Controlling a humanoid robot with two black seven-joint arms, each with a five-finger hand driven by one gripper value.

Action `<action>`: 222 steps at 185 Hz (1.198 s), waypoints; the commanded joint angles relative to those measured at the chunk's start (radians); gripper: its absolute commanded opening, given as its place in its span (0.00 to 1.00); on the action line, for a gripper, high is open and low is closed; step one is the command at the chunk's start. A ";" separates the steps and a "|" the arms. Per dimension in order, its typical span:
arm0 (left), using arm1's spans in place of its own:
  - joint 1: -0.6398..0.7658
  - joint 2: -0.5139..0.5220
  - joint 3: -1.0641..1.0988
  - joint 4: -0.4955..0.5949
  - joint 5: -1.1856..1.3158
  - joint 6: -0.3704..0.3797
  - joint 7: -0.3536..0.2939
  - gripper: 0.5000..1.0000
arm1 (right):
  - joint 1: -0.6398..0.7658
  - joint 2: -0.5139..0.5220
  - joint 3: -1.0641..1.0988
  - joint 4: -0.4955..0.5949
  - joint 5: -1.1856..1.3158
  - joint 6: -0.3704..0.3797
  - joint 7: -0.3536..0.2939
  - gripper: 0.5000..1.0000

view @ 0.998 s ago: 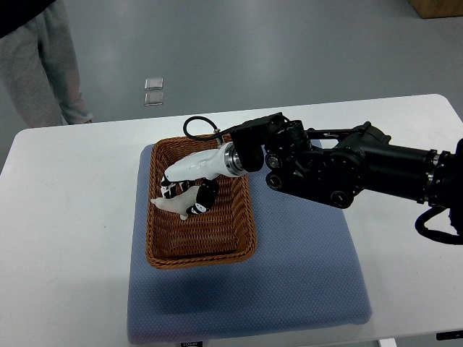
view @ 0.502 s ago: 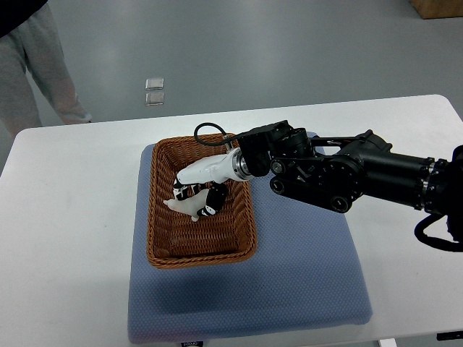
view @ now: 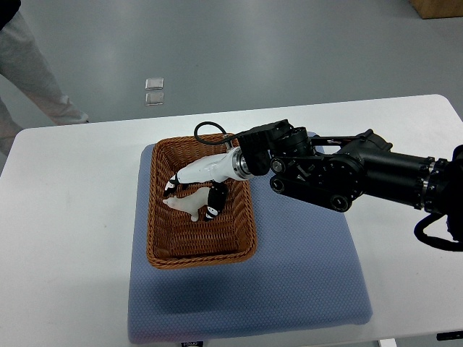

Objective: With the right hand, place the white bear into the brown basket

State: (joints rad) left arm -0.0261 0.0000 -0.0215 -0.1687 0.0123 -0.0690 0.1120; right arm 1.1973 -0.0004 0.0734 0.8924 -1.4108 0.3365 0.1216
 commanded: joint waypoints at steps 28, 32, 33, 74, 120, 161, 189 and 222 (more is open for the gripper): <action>0.000 0.000 0.000 0.000 0.000 0.000 0.000 1.00 | 0.044 -0.064 0.068 0.005 0.038 0.006 0.009 0.80; 0.000 0.000 0.000 0.000 0.000 0.000 0.000 1.00 | 0.042 -0.079 0.092 0.007 0.045 0.006 0.009 0.79; 0.000 0.000 0.000 0.000 0.000 0.000 0.000 1.00 | 0.042 -0.079 0.092 0.007 0.046 0.006 0.009 0.79; 0.000 0.000 0.000 0.000 0.000 0.000 0.000 1.00 | -0.019 -0.177 0.327 0.003 0.225 -0.008 0.016 0.80; 0.000 0.000 0.000 0.000 0.000 0.000 0.000 1.00 | -0.225 -0.220 0.623 -0.012 0.251 -0.077 0.067 0.80; 0.000 0.000 0.000 0.000 0.000 0.000 0.000 1.00 | -0.426 -0.179 0.937 -0.013 0.417 -0.270 0.131 0.80; 0.000 0.000 0.000 0.000 0.000 0.000 0.000 1.00 | -0.502 -0.136 0.976 -0.049 0.608 -0.413 0.173 0.80; 0.000 0.000 0.000 0.000 0.000 0.000 0.000 1.00 | -0.573 -0.132 0.976 -0.072 0.814 -0.442 0.193 0.80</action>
State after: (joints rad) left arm -0.0259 0.0000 -0.0215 -0.1687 0.0123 -0.0690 0.1120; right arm 0.6610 -0.1346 1.0485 0.8285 -0.7057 -0.0958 0.3068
